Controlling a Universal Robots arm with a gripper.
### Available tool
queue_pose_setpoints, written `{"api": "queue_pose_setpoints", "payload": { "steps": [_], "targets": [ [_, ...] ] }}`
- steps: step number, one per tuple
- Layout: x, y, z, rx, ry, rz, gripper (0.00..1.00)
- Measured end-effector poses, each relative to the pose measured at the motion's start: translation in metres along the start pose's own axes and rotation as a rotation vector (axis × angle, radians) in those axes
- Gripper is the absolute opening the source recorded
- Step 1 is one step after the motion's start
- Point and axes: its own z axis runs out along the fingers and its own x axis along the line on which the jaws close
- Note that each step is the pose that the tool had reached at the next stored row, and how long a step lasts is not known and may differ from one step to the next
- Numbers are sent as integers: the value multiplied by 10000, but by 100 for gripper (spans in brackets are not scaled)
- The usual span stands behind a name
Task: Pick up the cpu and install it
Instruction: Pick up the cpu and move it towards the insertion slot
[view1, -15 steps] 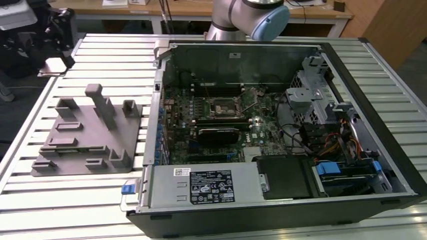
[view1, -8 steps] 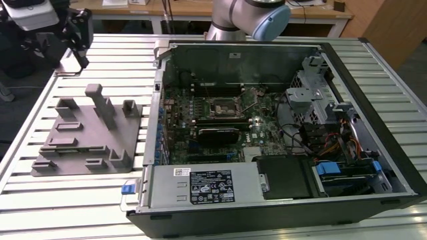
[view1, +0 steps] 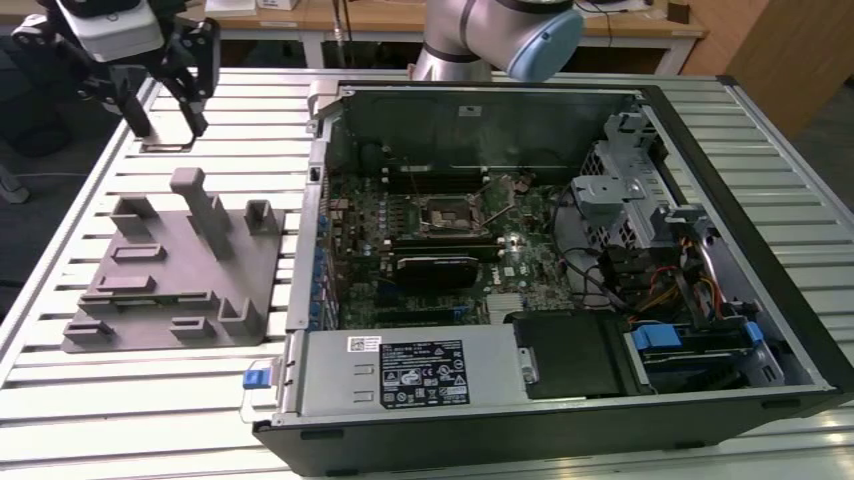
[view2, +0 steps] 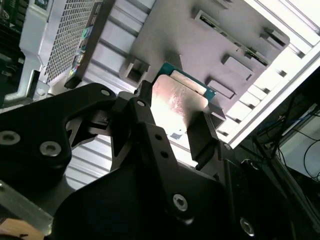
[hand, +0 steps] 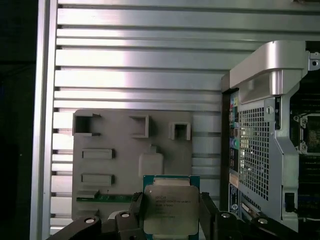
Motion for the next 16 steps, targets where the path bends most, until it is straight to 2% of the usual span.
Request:
{"api": "queue_pose_setpoints", "payload": {
  "steps": [11, 16],
  "targets": [
    [-368, -3, 3, -1, -2, 0, 53],
    [-558, -4, 4, -1, -1, 0, 53]
  ]
}}
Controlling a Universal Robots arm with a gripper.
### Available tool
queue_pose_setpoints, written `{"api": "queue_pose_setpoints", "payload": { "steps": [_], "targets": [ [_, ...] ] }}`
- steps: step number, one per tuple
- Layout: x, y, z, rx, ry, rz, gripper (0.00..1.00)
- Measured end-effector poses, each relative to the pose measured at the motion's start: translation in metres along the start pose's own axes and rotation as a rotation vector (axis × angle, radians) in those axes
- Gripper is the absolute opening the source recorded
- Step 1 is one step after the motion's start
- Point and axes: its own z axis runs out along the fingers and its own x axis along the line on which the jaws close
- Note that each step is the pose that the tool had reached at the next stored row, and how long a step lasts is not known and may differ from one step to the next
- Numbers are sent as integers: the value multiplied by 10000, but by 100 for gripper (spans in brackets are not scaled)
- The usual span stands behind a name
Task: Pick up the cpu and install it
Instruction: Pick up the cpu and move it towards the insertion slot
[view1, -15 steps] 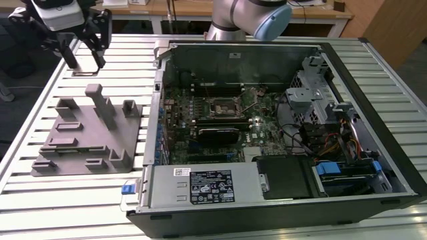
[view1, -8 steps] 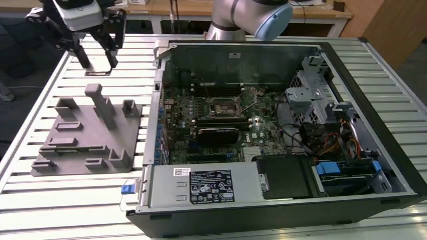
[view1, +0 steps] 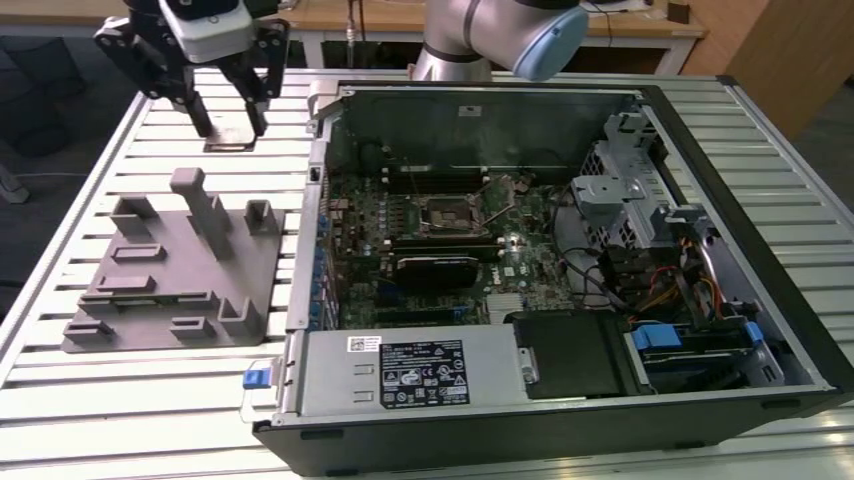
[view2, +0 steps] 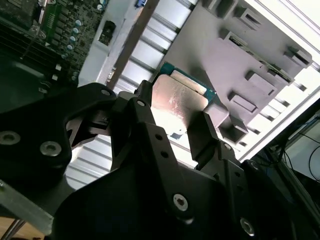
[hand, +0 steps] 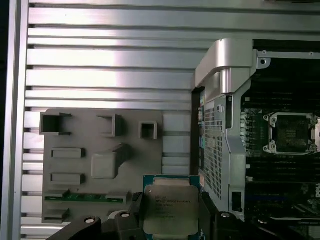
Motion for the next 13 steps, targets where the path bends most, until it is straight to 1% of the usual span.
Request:
{"api": "queue_pose_setpoints", "payload": {
  "steps": [6, 13],
  "targets": [
    [-242, -2, 1, 0, 0, -1, 53],
    [-483, -3, 3, 0, 0, 0, 53]
  ]
}}
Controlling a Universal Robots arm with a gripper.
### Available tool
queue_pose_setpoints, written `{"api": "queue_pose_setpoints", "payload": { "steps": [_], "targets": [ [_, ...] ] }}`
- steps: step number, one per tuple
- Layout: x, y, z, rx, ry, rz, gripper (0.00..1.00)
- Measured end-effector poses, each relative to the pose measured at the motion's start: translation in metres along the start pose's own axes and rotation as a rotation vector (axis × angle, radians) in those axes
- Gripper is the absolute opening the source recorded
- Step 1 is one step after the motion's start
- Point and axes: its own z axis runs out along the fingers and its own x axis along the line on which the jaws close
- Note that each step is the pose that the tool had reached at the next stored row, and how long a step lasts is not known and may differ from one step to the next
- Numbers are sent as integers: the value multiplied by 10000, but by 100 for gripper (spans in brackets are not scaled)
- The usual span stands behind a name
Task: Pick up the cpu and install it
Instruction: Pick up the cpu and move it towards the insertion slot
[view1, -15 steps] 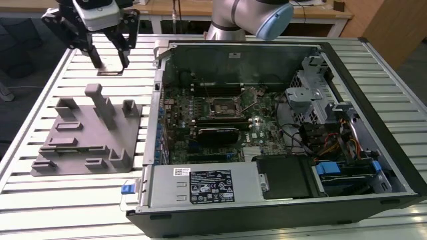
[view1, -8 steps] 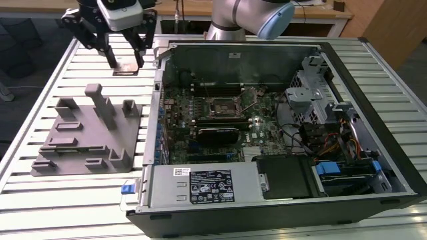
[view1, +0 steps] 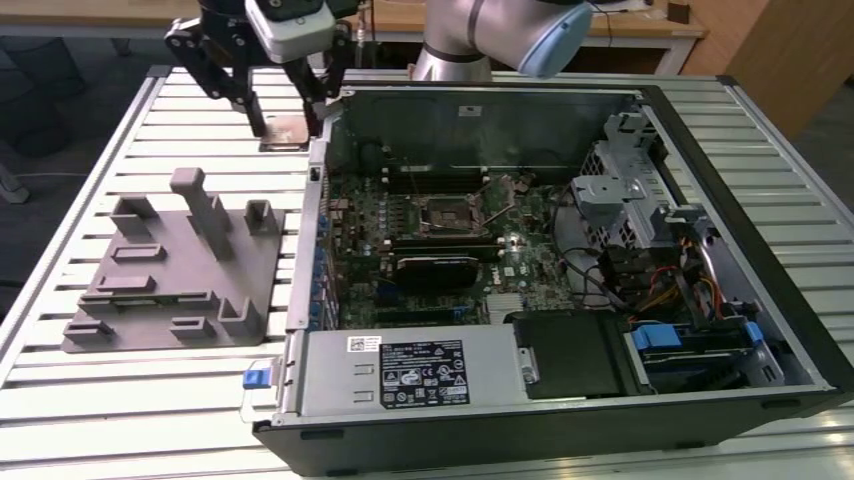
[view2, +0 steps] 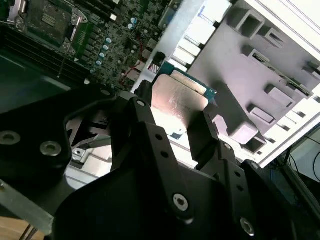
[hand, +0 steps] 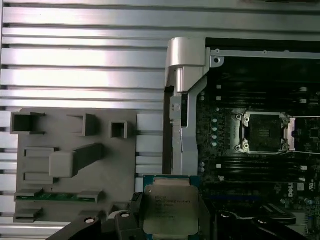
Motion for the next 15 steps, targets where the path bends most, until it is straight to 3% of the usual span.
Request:
{"api": "queue_pose_setpoints", "payload": {
  "steps": [7, 15],
  "targets": [
    [-240, -2, 1, 1, 1, 0, 53],
    [-385, -3, 3, 0, 0, 0, 53]
  ]
}}
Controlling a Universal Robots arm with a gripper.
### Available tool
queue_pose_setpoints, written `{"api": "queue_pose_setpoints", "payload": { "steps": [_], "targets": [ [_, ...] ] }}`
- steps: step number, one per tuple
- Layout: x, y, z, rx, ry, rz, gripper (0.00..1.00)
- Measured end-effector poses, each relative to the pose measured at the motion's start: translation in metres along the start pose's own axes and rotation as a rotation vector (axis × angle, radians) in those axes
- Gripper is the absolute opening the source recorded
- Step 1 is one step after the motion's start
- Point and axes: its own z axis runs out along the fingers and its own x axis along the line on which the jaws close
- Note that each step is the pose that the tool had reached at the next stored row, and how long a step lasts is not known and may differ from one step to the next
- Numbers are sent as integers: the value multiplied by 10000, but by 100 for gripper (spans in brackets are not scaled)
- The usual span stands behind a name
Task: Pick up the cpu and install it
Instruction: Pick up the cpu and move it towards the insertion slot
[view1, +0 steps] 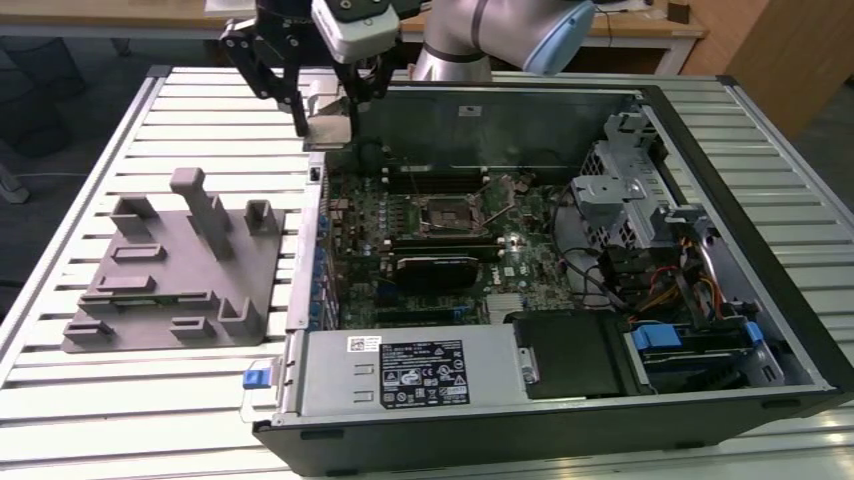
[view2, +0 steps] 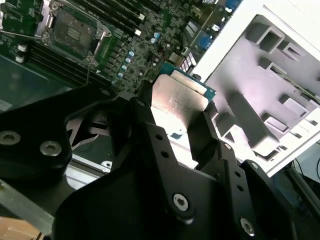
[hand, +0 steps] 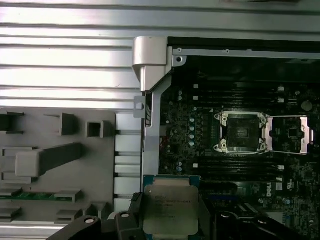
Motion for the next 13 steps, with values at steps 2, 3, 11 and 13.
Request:
{"api": "queue_pose_setpoints", "payload": {
  "steps": [2, 3, 11, 13],
  "targets": [
    [-66, 3, 2, 1, 1, 0, 53],
    [-104, 9, 3, 1, 0, 0, 53],
    [-417, 103, 29, 1, 0, 1, 53],
    [-507, 106, 38, 0, 0, 1, 53]
  ]
}}
